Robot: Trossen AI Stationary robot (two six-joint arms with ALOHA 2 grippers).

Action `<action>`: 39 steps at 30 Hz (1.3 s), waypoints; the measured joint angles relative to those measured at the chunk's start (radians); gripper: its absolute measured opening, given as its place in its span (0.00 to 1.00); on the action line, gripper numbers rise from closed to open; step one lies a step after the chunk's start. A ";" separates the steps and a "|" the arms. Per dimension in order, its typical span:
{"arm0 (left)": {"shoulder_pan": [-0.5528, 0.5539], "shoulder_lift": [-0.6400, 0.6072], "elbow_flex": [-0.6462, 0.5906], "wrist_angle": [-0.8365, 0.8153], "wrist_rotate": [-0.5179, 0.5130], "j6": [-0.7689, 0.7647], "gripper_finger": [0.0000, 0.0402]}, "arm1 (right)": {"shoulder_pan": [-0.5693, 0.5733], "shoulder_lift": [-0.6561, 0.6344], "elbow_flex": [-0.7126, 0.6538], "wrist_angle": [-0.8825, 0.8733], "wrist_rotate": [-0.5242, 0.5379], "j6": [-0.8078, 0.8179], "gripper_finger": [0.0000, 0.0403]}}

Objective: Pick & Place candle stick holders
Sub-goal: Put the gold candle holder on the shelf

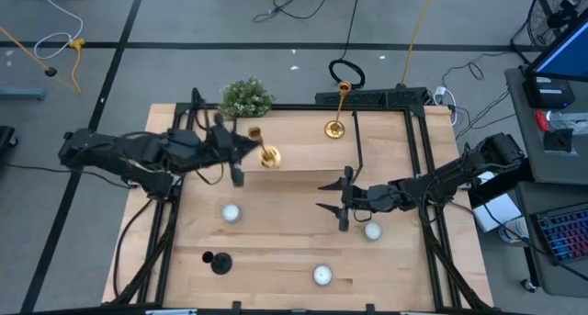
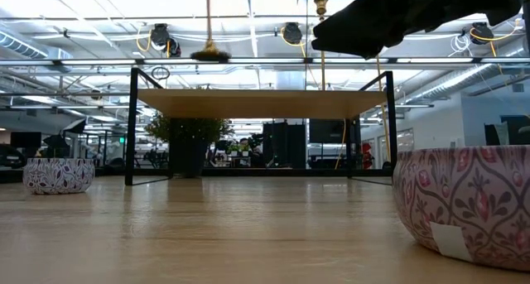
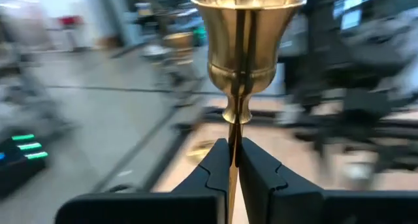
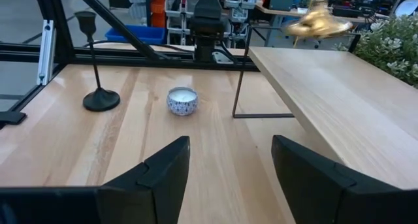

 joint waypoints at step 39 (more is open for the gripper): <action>0.433 0.106 0.000 -0.093 0.023 -0.139 0.07 | 0.000 0.000 0.000 0.005 -0.003 0.031 0.53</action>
